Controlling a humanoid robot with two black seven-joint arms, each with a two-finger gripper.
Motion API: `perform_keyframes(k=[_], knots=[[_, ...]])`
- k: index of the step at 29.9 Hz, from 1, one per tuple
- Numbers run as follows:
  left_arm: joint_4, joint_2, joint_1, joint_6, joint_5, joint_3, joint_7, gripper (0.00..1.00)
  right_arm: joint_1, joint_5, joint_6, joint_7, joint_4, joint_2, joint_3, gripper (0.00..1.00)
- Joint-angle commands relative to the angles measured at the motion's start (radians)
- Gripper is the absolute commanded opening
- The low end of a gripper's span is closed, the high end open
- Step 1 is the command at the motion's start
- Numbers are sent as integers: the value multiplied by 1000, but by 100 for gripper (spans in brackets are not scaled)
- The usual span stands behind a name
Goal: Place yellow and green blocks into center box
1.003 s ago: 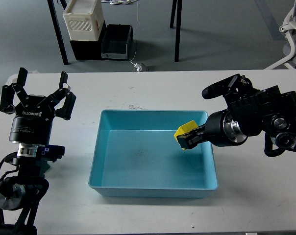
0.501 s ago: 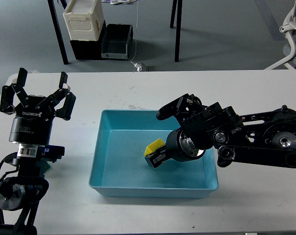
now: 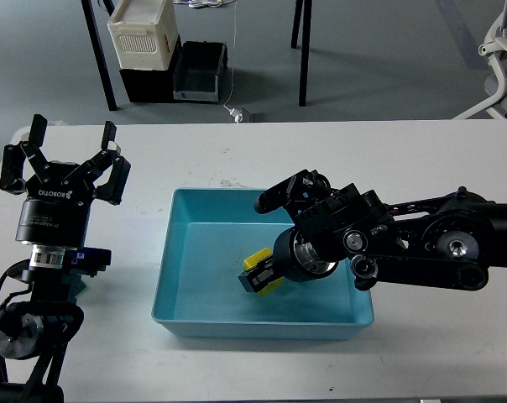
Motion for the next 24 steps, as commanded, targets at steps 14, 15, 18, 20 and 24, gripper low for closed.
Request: perform_keyframes(k=[14, 15, 18, 20, 24], knots=[[0, 0, 0, 0, -1, 0, 0, 100, -2, 391, -127, 0, -34, -154, 261, 100], [0, 0, -2, 0, -1, 0, 0, 100, -6, 423, -127, 0, -45, -168, 301, 100], [1, 0, -8, 0, 1, 0, 0, 100, -6, 562, -129, 0, -89, -182, 380, 100], [1, 0, -17, 0, 1, 0, 0, 100, -8, 689, -147, 0, -165, -192, 415, 100], [1, 0, -20, 0, -1, -1, 0, 100, -23, 903, -155, 0, -317, -228, 522, 100]])
